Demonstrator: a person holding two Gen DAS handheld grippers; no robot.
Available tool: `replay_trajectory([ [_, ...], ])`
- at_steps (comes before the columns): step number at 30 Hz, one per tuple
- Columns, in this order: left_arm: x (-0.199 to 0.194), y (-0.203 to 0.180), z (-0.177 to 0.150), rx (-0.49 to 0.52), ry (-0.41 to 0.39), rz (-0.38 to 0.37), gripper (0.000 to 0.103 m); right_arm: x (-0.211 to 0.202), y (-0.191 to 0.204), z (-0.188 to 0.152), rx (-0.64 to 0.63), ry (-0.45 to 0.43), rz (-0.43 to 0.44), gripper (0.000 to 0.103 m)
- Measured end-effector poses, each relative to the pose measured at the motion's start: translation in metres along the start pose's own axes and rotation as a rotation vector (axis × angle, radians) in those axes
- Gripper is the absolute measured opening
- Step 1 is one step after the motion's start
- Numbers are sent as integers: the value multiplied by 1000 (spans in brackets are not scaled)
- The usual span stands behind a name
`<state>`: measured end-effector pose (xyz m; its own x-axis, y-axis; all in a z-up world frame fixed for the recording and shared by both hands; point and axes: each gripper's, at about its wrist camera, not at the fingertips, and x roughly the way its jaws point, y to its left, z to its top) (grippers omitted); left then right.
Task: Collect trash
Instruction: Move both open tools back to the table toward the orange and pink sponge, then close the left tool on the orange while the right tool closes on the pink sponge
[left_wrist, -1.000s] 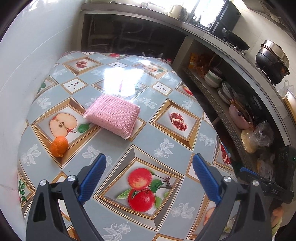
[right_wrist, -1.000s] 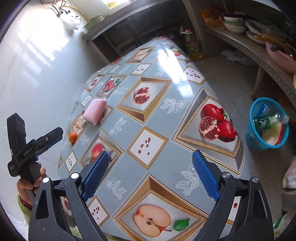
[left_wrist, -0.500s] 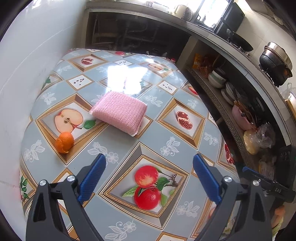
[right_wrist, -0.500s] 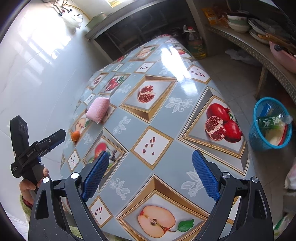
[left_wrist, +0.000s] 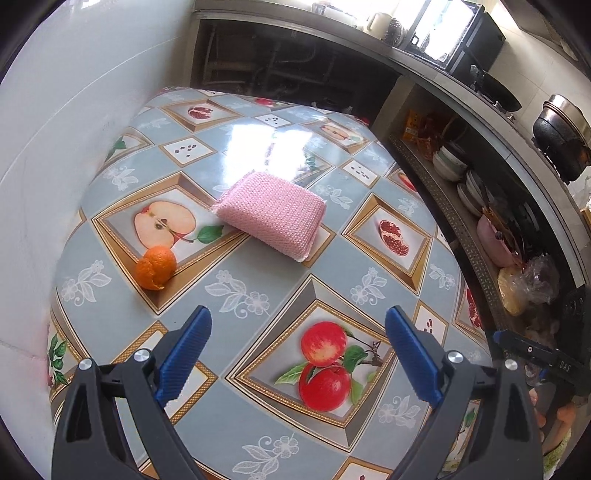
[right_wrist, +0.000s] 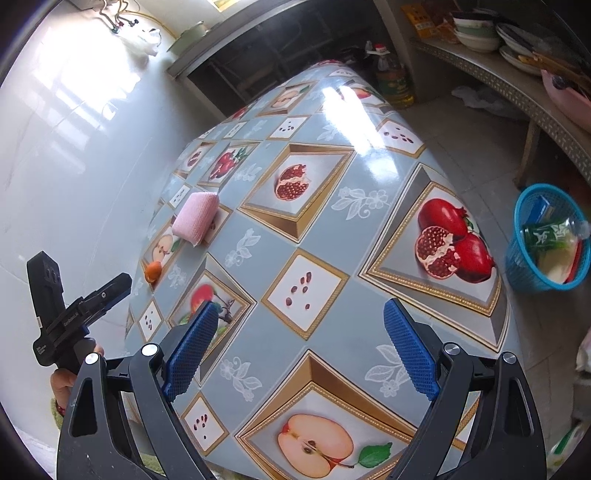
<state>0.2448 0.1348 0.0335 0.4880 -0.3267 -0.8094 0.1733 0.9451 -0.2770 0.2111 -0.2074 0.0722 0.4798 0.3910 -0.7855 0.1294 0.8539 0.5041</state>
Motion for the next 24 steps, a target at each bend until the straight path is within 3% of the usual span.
replay_trajectory([
  [6,1,20,-1,-36,13,-5,93,12,7,4,-29,25,3,87],
  [12,-8,29,-22,4,19,27,93,32,22,16,-116,75,-12,87],
  [15,-18,31,-24,43,-62,106,93,41,47,32,-231,85,-7,87],
  [19,-21,34,-14,136,-179,257,92,59,97,57,-477,49,15,87],
  [24,4,44,6,176,-166,321,76,114,151,77,-723,71,70,90],
])
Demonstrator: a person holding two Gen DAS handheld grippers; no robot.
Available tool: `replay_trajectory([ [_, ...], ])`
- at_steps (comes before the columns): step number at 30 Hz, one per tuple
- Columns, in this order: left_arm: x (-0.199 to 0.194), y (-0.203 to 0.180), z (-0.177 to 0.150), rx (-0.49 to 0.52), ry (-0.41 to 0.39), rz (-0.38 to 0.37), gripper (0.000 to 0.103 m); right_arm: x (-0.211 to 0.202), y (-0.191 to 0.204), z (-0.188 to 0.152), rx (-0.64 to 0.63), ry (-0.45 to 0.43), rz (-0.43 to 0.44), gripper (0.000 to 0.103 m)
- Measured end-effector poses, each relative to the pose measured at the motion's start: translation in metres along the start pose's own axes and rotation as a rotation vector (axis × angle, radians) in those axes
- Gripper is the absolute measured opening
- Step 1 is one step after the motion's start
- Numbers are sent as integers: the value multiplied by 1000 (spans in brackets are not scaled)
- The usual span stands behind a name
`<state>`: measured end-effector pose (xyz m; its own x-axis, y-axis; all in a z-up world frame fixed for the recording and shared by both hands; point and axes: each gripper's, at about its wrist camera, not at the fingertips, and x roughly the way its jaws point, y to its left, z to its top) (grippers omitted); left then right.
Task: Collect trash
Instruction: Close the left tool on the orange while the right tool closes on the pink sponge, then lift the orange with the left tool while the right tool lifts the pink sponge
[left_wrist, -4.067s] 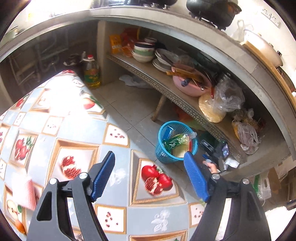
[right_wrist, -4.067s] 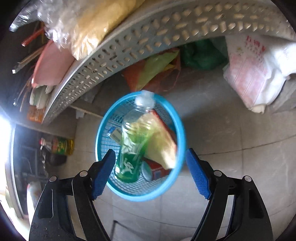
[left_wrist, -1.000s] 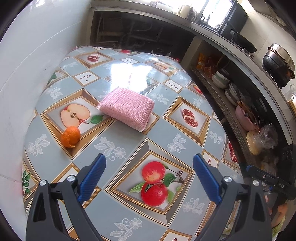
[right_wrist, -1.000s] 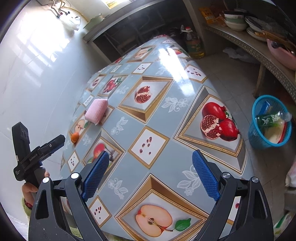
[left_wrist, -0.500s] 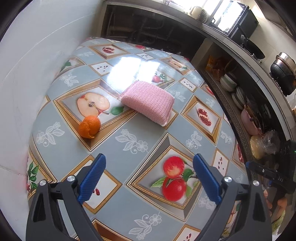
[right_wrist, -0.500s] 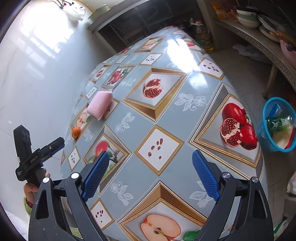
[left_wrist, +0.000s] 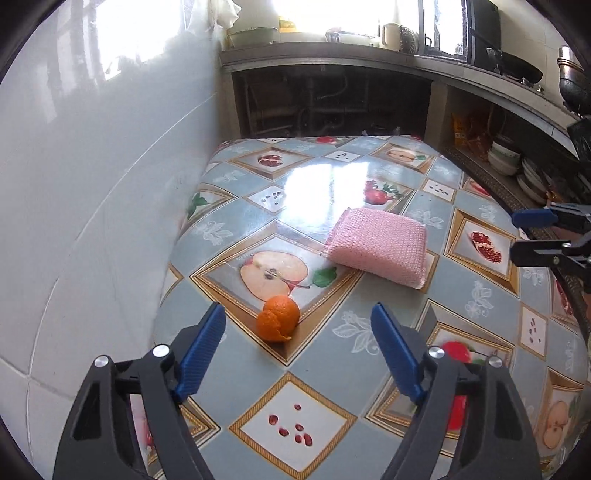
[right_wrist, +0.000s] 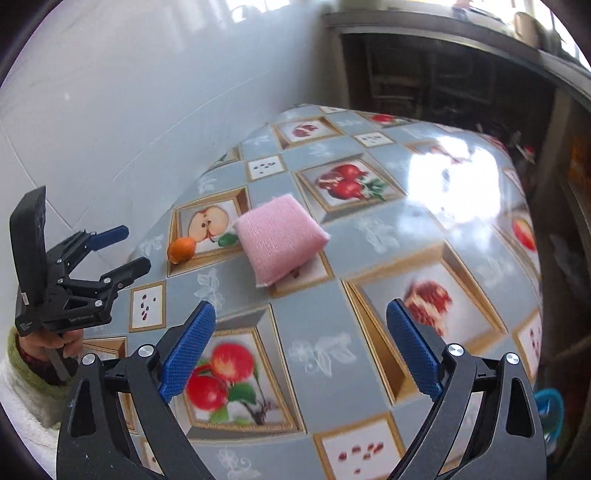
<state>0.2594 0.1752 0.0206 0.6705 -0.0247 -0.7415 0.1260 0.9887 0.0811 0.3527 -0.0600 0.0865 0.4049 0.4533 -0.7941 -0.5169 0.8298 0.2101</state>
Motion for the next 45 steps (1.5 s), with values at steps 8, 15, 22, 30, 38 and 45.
replay_trajectory([
  [8,46,2,8,-8,108,3,61,82,27,47,-210,72,26,90],
  [15,68,6,5,-39,181,8,40,123,9,53,-139,169,46,89],
  [22,67,3,4,-49,186,-8,23,104,-6,29,-47,168,7,79],
  [30,49,-33,-9,-20,217,-124,20,33,-42,-58,203,187,-62,79],
  [38,10,-110,-42,112,251,-315,20,-47,-44,-161,382,214,-218,82],
  [45,-1,-153,-57,213,269,-344,20,-68,-30,-189,384,213,-267,92],
])
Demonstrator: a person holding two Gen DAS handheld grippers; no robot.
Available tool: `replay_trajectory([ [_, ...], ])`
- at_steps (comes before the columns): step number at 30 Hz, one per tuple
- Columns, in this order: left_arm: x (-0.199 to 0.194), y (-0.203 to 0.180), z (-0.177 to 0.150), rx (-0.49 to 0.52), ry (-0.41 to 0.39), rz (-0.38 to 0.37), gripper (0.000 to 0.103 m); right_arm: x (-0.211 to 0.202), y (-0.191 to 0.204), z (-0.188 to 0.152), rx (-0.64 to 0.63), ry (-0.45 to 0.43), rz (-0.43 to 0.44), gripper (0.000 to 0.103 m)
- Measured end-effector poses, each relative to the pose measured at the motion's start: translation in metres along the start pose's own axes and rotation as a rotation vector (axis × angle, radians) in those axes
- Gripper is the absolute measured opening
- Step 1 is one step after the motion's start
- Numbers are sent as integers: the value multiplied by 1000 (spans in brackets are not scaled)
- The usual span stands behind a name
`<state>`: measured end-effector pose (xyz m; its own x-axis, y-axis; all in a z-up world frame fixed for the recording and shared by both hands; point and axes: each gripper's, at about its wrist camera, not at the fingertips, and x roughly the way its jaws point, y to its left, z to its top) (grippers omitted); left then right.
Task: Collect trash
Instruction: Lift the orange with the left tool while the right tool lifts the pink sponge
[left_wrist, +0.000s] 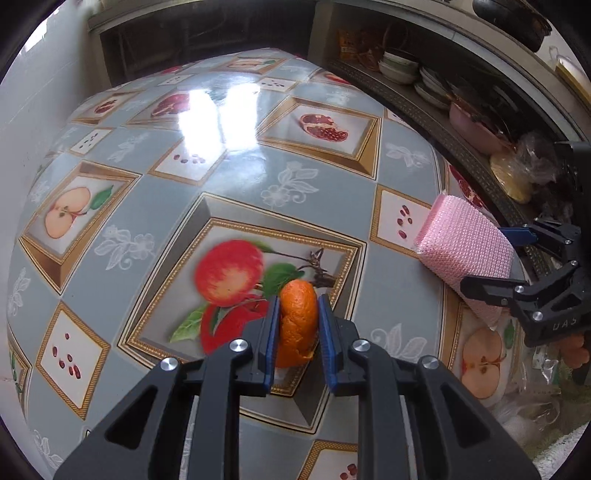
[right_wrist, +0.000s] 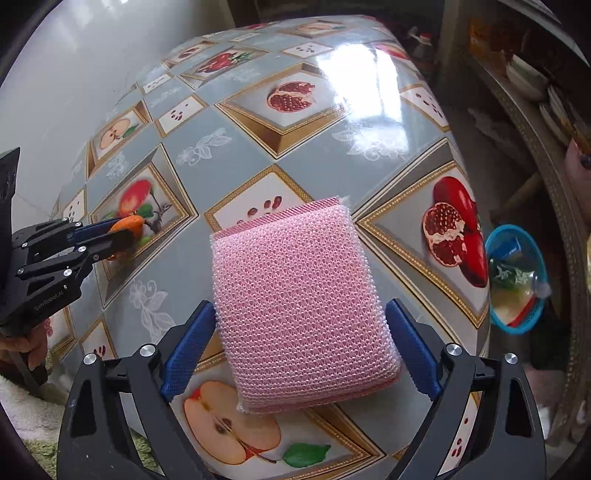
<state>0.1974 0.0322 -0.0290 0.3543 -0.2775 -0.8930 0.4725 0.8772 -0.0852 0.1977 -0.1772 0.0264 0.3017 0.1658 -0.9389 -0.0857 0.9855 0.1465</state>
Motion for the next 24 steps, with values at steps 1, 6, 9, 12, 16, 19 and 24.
replay_trajectory([
  [1,0,0,2,8,3,-1,20,-1,1,1,-6,-11,-12,94],
  [6,1,-5,8,14,5,-6,20,6,16,12,-55,-46,-48,95],
  [9,1,-11,9,26,5,2,20,14,22,15,-87,-46,-62,95],
  [12,0,-13,9,40,3,15,20,21,25,15,-105,-36,-67,95],
  [16,-2,-13,10,53,-4,35,20,24,25,14,-98,-31,-78,95],
  [19,-4,-15,9,60,-10,52,20,23,22,13,-77,-35,-72,93],
  [24,-6,-17,9,60,-19,58,20,21,19,13,-55,-40,-81,86],
])
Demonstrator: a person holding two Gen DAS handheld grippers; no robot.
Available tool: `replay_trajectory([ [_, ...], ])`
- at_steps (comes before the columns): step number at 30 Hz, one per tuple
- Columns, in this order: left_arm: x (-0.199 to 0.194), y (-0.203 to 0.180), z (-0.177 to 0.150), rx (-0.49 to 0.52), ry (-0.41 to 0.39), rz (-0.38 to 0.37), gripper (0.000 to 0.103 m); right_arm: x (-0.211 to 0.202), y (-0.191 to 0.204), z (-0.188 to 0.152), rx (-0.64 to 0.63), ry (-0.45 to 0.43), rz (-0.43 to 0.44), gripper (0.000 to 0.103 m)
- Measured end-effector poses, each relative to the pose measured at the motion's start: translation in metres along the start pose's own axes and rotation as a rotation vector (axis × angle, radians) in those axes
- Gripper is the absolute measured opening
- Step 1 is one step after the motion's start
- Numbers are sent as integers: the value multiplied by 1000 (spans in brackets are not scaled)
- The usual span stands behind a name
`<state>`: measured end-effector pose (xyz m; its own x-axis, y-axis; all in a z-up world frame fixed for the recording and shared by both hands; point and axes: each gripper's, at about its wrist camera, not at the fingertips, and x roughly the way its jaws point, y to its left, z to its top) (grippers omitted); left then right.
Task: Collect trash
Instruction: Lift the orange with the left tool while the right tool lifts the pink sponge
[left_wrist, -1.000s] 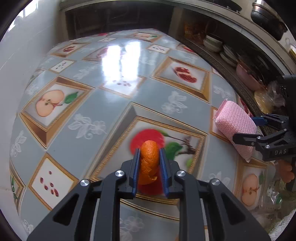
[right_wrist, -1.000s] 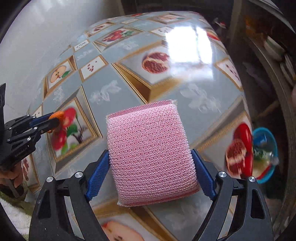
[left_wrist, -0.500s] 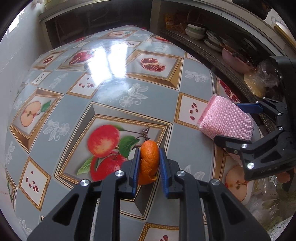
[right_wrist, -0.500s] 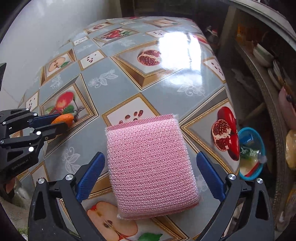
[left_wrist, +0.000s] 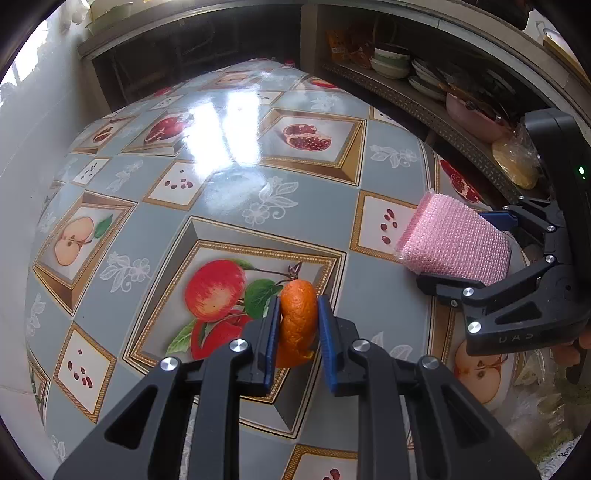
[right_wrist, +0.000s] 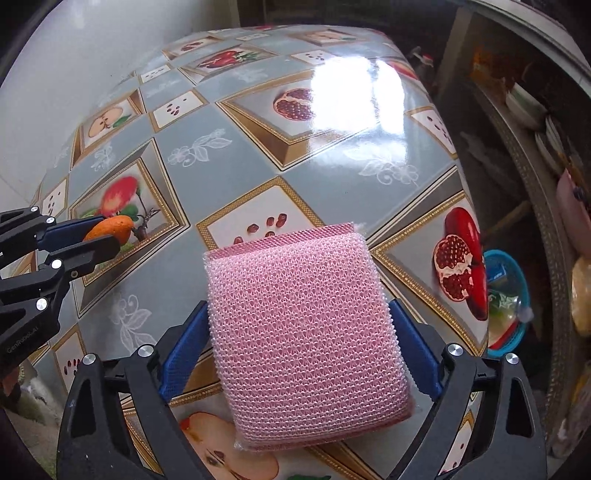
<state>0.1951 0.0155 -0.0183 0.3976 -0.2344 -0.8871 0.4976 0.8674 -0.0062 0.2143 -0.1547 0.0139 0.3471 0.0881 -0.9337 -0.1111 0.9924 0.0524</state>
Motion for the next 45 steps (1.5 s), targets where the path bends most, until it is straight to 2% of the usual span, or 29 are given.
replay_trajectory([
  [10,-4,1,1,7,-15,20,20,-5,-6,1,40,-5,13,81],
  [30,-10,0,2,10,-35,24,20,-26,-11,-1,92,-55,36,80],
  [45,-14,4,9,7,-58,4,19,-48,-33,-11,224,-117,62,80],
])
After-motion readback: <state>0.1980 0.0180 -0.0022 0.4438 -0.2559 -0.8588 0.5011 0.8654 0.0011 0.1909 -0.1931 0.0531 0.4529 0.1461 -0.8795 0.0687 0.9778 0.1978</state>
